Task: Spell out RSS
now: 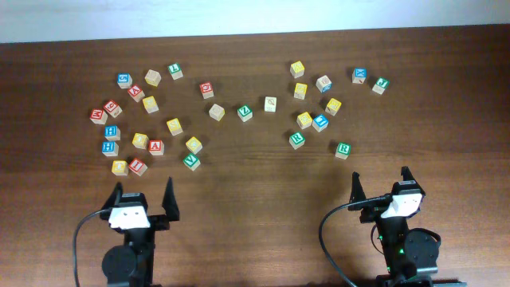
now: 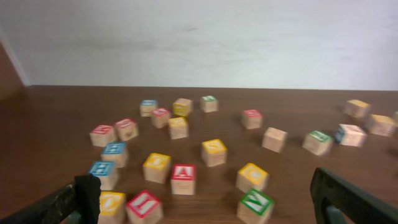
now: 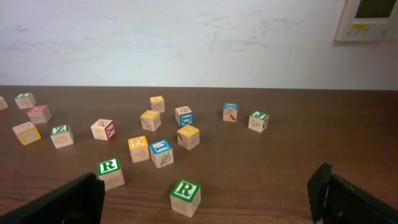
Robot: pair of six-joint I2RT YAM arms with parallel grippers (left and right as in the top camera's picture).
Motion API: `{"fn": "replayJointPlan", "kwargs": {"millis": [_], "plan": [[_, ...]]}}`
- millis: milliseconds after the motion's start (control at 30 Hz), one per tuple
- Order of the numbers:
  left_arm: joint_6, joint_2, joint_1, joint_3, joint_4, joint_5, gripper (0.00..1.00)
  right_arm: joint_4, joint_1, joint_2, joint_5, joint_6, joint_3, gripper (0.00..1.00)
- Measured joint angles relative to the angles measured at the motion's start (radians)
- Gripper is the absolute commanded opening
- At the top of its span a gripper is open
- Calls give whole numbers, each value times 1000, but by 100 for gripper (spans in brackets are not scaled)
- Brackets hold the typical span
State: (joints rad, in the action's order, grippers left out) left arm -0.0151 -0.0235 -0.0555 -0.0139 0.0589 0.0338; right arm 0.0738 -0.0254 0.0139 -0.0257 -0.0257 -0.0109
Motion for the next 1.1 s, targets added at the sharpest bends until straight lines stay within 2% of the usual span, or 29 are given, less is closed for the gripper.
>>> {"fn": "replayJointPlan", "kwargs": {"millis": [133,300,367,533,633,733,800,867,933,1100], "plan": [[0,-1,0,2,-45,138,99,0,0,0,0,-1,0,98],[-32,-5,0,4,-288,382,99,0,0,0,3,-1,0,98],[-58,-4,0,0,-340,420,99,0,0,0,3,-1,0,98],[-84,-14,0,-66,-320,471,99,0,0,0,3,0,0,98],[-59,-68,0,-193,-212,482,99,0,0,0,3,-1,0,98],[16,-179,0,-385,31,486,99,0,0,0,3,-1,0,98],[76,-298,0,-554,257,490,99,0,0,0,3,-1,0,98],[108,-392,0,-655,351,491,99,0,0,0,3,0,0,98],[137,-497,0,-764,415,497,99,0,0,-1,3,-1,0,98],[154,-568,0,-828,462,502,99,0,0,-1,3,-1,0,98]]}}
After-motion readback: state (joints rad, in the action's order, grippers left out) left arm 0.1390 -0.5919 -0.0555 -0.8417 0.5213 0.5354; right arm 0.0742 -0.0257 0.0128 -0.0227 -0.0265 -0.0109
